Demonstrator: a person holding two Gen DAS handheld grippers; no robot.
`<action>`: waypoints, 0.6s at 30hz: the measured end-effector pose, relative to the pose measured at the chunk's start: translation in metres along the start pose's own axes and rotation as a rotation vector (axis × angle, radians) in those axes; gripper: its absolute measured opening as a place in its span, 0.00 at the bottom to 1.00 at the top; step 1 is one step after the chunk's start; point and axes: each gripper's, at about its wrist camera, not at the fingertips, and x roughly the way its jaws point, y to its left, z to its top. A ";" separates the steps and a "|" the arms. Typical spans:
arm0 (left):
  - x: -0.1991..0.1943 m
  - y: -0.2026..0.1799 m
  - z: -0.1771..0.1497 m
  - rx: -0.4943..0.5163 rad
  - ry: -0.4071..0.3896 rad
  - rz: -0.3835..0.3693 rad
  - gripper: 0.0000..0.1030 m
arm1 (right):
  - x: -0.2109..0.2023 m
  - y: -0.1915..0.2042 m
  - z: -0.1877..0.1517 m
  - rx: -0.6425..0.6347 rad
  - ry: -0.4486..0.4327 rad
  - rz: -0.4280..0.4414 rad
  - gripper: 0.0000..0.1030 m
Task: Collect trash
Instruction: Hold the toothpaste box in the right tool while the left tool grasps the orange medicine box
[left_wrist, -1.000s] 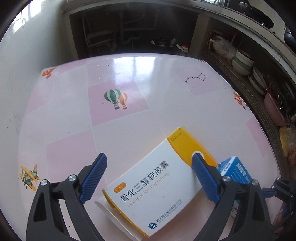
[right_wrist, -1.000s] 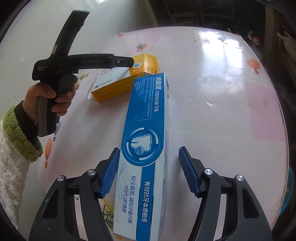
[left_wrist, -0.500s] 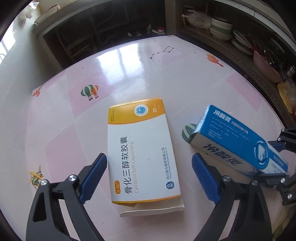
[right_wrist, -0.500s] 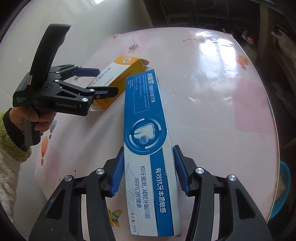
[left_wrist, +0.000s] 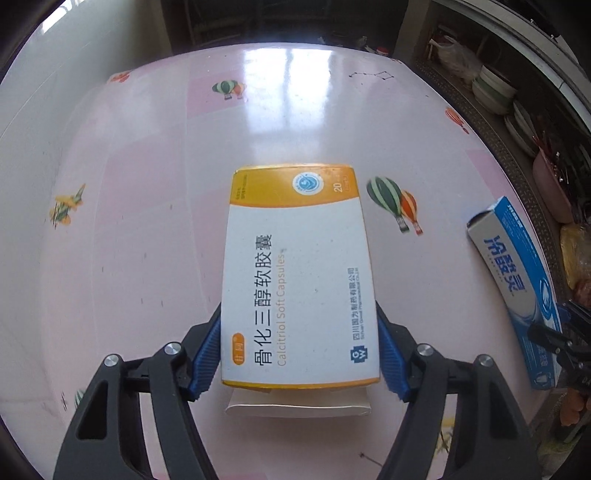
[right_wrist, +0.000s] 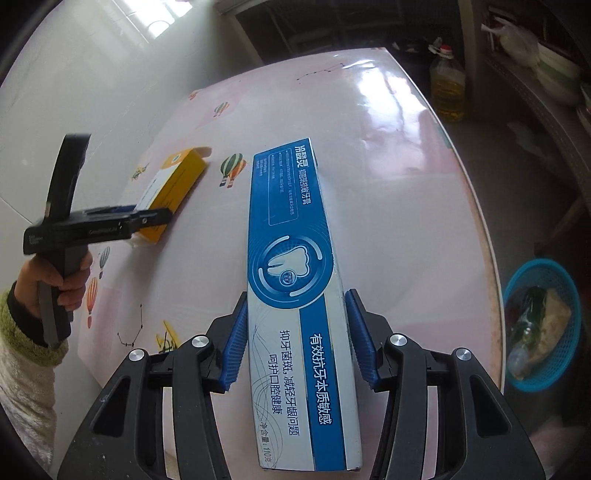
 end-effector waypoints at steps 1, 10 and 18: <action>-0.005 -0.004 -0.013 -0.012 -0.002 -0.003 0.68 | -0.005 -0.002 -0.006 0.009 -0.004 0.000 0.46; -0.056 -0.050 -0.115 -0.079 -0.097 -0.064 0.69 | -0.040 -0.015 -0.054 0.096 -0.016 0.010 0.46; -0.049 -0.065 -0.147 -0.130 -0.089 -0.060 0.75 | -0.045 -0.015 -0.062 0.106 -0.016 0.015 0.51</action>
